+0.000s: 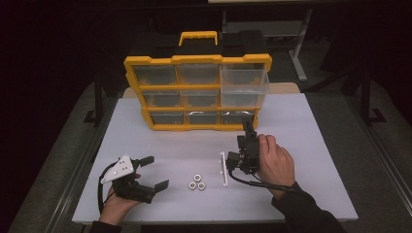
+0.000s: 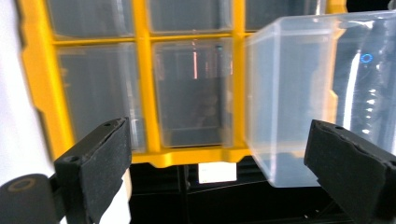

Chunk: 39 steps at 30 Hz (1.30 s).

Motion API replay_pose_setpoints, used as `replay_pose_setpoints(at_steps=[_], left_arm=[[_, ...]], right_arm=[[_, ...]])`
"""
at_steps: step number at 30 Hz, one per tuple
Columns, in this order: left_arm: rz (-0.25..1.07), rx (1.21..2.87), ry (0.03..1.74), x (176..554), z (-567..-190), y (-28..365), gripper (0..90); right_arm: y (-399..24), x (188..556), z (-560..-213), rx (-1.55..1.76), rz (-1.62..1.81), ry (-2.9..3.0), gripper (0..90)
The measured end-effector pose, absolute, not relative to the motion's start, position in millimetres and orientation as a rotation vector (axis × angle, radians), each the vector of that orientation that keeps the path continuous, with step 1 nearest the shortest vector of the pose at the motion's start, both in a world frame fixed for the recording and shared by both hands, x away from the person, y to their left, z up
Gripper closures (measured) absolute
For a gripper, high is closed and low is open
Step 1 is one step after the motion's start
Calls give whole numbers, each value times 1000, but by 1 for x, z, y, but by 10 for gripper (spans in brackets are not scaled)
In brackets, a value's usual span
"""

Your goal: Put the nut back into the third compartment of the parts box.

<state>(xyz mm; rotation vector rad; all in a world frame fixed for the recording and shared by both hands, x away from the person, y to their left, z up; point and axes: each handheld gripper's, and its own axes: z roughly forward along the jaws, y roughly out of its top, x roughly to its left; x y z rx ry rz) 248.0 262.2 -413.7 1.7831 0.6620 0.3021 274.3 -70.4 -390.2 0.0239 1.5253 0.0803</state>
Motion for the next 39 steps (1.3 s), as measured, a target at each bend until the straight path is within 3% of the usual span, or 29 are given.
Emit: replay_pose_setpoints(at_steps=[15,39], left_arm=[[318,1770,662,252,-418,270,0],[343,1731,696,254,-418,283,0]], right_arm=[[-69,267,-427,33,99,1565,27],[-81,259,-447,266,267,1779,13]])
